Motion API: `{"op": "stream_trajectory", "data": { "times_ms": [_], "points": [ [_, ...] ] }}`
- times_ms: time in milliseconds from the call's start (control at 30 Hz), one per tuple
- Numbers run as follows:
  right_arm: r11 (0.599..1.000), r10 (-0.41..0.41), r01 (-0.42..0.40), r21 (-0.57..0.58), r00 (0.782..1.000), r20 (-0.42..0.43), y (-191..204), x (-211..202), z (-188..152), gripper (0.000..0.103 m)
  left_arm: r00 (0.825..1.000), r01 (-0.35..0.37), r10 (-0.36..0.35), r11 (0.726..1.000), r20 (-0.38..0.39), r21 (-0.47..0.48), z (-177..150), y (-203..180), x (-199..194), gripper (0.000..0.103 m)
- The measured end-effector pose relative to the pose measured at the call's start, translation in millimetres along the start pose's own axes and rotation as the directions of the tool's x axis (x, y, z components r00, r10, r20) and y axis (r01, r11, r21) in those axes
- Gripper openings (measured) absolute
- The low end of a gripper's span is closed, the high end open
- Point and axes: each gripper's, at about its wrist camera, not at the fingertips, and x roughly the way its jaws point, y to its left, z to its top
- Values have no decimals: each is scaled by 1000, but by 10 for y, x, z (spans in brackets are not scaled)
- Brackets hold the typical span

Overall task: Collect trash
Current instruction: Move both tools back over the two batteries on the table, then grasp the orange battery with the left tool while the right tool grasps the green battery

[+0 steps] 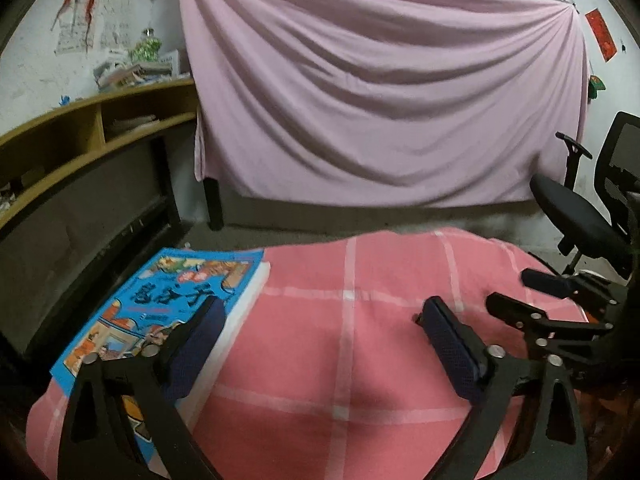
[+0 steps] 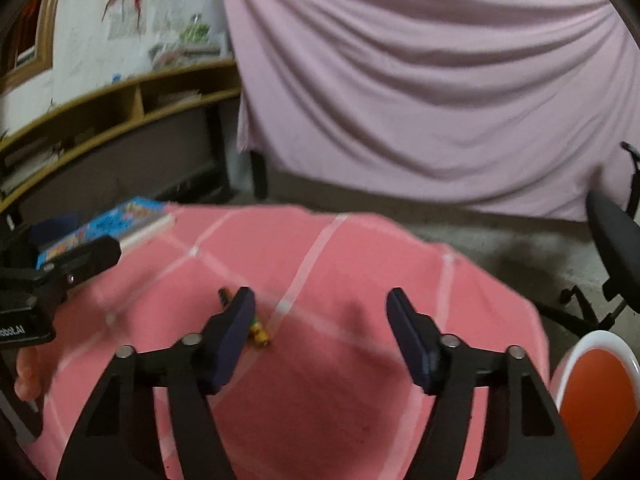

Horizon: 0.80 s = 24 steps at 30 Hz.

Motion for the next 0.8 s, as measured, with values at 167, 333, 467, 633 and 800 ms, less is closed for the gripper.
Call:
{"op": "stream_trajectory", "data": {
  "times_ms": [167,333,467,633,800],
  "points": [
    [998,21,-26,-58,997,-78,132,120,-13,47,996,23,-26,999,-82,-37,-18,32,131,77],
    [994,34,-46,-97,991,-126,225,189,-20,32,989,49,-58,996,-137,-71,-37,72,212,68],
    [996,50,-60,-71,989,-142,183,209,-17,30,984,66,-77,995,-161,-75,-23,50,243,61],
    [993,45,-63,-99,983,-176,253,271,-26,22,979,80,-91,994,-180,-68,-31,-4,260,58],
    [992,65,-83,-96,982,-176,245,266,-23,14,973,103,-116,992,-198,-73,-35,-25,284,56]
  ]
}}
